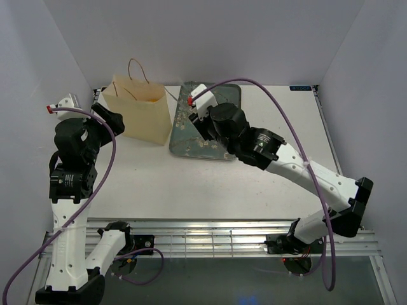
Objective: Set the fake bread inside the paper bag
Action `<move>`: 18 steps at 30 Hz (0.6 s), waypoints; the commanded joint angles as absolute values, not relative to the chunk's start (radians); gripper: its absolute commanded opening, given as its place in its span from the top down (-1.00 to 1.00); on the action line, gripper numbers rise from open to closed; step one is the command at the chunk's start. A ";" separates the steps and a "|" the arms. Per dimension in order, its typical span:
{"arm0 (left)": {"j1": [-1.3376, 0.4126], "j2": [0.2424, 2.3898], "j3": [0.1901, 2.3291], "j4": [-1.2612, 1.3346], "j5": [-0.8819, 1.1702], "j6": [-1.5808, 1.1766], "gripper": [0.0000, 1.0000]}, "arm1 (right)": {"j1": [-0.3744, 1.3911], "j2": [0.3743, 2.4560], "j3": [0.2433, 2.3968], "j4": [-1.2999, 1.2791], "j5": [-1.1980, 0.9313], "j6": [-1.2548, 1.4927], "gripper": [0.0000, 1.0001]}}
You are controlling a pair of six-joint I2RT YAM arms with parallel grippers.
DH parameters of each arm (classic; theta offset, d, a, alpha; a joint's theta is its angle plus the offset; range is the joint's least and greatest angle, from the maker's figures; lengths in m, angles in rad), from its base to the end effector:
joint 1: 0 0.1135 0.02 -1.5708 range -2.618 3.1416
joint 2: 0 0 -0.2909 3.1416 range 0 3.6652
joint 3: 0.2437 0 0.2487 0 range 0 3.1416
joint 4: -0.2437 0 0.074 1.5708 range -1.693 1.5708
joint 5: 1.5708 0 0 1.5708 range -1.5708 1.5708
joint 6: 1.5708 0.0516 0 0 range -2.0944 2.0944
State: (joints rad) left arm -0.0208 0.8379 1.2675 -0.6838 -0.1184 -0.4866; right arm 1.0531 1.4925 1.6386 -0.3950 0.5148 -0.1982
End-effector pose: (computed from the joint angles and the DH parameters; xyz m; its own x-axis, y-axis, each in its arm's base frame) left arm 0.1411 0.0032 0.4533 -0.1784 -0.4607 -0.8694 -0.2003 0.8821 -0.4263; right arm 0.1916 0.2851 0.4687 -0.0171 -0.3763 -0.9263 -0.5340 0.7867 -0.3097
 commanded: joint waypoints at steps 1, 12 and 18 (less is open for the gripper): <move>-0.015 0.841 1.250 -0.669 -0.092 -0.485 -0.81 | 0.985 1.373 1.524 -0.313 0.560 -0.111 0.05; -0.015 0.880 1.166 -0.612 0.075 -0.541 -0.81 | 0.577 1.169 1.088 -0.311 0.405 0.223 0.03; -0.015 0.902 1.114 -0.574 0.135 -0.563 -0.81 | 0.466 1.155 0.927 -0.307 0.341 0.316 0.03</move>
State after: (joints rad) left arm -0.0208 0.9024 1.1290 -0.6132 0.0765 -0.5468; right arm 0.4797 1.1793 0.9554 -0.3561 0.3824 0.2291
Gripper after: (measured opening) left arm 0.902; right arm 0.490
